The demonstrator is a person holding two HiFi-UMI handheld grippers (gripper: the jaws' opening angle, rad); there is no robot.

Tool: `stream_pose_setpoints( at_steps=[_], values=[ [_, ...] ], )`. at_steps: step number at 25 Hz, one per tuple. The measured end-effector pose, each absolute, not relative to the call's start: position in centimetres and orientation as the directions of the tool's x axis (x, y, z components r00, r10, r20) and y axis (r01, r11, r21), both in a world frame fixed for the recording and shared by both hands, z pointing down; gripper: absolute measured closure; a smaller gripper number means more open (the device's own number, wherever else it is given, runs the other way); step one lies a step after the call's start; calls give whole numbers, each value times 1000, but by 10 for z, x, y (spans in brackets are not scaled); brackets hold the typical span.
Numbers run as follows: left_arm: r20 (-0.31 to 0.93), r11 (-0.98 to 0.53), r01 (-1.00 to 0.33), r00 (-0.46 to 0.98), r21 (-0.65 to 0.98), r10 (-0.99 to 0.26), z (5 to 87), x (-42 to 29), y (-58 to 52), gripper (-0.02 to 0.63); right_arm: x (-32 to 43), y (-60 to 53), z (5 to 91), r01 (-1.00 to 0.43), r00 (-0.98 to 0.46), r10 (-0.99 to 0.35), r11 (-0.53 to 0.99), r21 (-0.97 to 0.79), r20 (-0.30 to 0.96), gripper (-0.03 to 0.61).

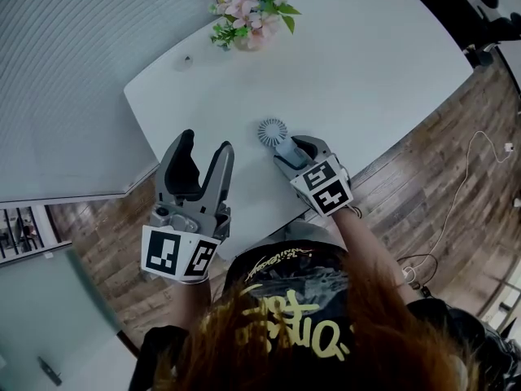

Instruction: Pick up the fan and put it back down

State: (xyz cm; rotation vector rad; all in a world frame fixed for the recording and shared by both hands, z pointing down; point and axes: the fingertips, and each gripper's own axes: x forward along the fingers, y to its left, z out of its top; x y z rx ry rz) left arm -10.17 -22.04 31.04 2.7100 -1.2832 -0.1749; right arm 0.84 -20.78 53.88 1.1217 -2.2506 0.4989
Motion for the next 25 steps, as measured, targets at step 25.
stream_pose_setpoints(
  at_steps=[25],
  values=[
    [-75,-667,-735,663,122,-745,289,-80,-224,375,53,-230,412,-871,-482,-838,491,-33,254,360]
  ],
)
